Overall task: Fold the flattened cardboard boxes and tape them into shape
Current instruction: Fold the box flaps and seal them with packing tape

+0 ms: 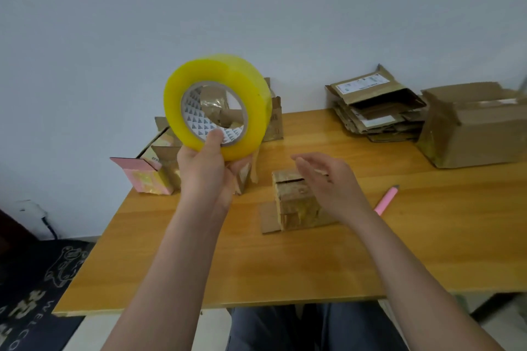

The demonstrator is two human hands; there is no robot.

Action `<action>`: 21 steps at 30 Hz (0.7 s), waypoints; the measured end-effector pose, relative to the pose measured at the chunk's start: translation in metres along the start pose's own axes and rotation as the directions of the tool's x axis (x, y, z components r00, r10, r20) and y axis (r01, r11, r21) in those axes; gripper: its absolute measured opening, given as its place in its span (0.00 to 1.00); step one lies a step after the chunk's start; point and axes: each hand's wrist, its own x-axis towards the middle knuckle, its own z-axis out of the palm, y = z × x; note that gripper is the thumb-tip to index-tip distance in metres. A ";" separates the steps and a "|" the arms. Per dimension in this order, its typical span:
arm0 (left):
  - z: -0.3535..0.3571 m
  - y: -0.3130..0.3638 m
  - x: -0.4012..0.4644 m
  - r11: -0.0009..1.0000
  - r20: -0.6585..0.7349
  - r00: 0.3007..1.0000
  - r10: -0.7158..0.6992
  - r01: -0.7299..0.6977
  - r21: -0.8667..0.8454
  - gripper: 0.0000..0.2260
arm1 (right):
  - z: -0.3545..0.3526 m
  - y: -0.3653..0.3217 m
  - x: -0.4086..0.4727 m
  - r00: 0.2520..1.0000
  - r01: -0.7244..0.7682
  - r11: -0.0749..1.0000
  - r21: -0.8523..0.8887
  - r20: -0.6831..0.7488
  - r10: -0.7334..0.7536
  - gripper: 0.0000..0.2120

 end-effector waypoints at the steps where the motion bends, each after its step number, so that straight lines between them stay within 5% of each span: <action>1: 0.008 -0.001 -0.001 1.000 0.023 1.000 -0.016 0.017 -0.015 0.08 | -0.006 -0.001 0.002 1.000 -0.017 0.998 0.067 0.007 0.017 0.22; 12: 0.087 -0.035 0.006 0.981 0.175 0.973 -0.150 0.169 -0.098 0.12 | -0.055 -0.002 0.021 0.955 -0.287 0.738 0.611 0.122 0.270 0.19; 16: 0.089 -0.052 0.008 0.982 0.149 0.977 -0.154 0.168 -0.088 0.12 | -0.067 0.016 0.024 0.949 -0.269 0.688 0.674 0.062 0.310 0.04; 21: 0.079 -0.068 0.011 0.983 0.081 0.982 -0.169 0.174 -0.055 0.09 | -0.076 0.027 0.026 0.916 -0.321 0.656 0.682 0.049 0.397 0.03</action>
